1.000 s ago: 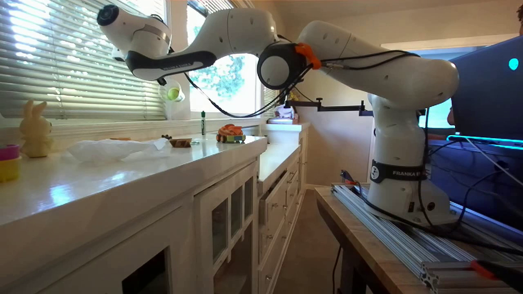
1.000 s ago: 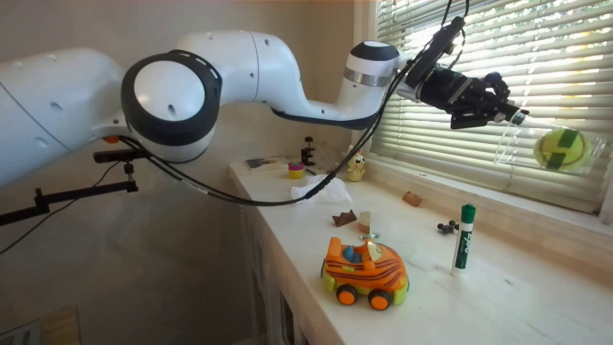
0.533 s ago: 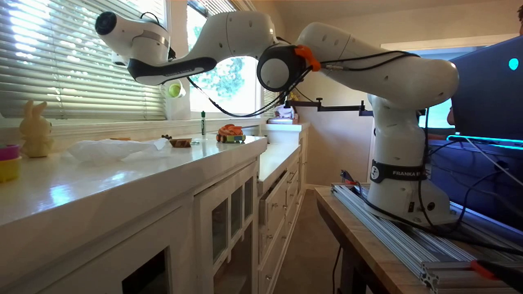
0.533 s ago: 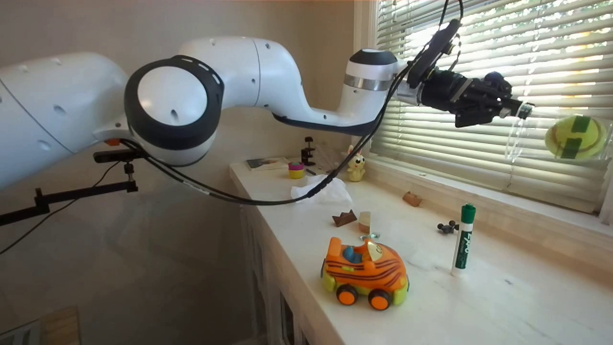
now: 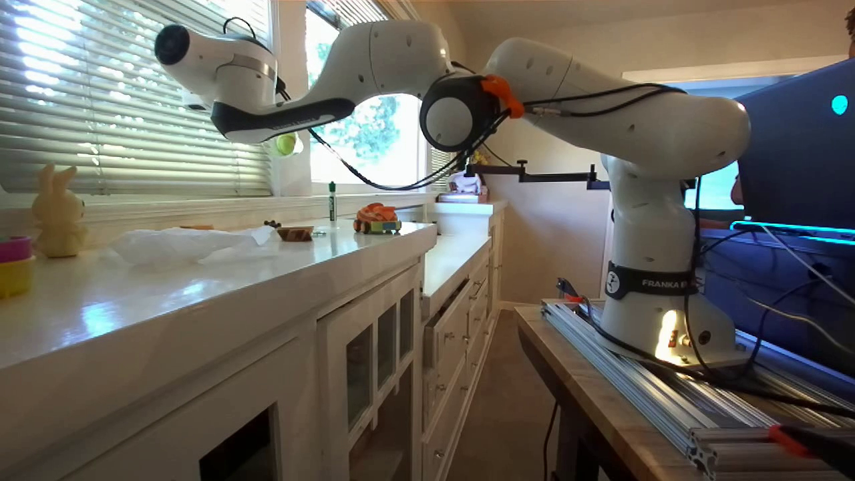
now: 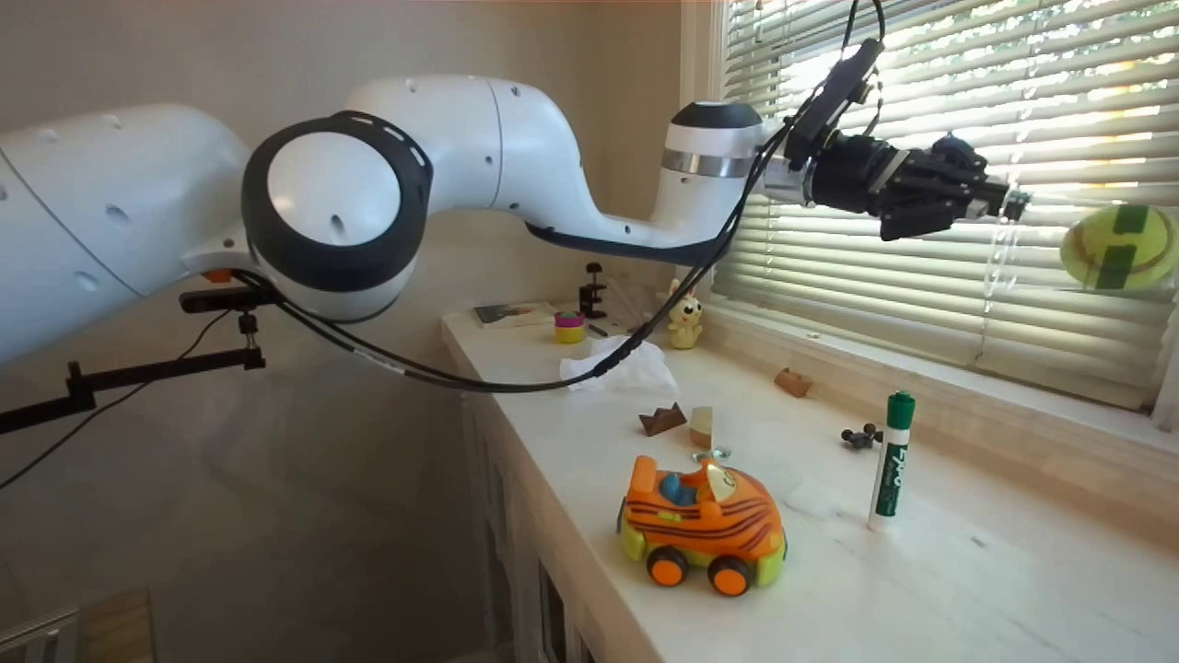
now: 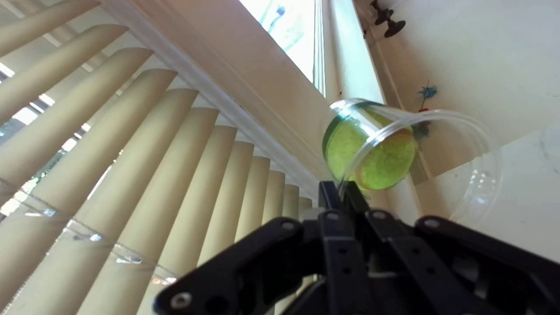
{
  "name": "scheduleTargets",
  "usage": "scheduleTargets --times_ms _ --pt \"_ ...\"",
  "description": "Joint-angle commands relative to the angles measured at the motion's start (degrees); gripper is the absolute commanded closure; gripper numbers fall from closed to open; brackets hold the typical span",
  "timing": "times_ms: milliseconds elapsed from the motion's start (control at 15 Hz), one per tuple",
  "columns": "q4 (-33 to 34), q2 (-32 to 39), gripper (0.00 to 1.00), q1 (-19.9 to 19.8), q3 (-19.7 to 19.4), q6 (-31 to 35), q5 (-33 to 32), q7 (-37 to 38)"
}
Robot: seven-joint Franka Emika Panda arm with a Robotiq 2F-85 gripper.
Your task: Remove the ball from the cup
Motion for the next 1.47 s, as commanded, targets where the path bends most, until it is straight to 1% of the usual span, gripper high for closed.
scheduleTargets --times_ms 0,467,533,600,667,867,933,1067,1400 --pt "0.97 1.3 0.98 -0.24 -0.3 0.34 -3.4 -1.28" --pt "1.17 2.23 0.98 -0.2 -0.37 0.51 -5.9 -0.75" --pt "1.01 1.93 0.98 -0.29 0.4 0.51 -5.45 -1.09" --pt "1.31 1.16 0.98 -0.82 2.5 1.55 -3.21 -0.6" --pt "0.06 1.4 0.94 -0.28 1.56 -0.05 -4.17 0.11" --pt "-2.62 -0.25 0.94 0.37 2.25 0.95 -4.18 1.18" --pt "-2.69 0.29 0.98 0.69 0.95 0.34 -5.62 1.51" --pt "2.17 3.85 0.98 0.09 0.15 -1.23 -6.69 -0.09" --pt "1.91 5.53 0.98 0.72 -0.74 -2.17 -9.59 -0.59"
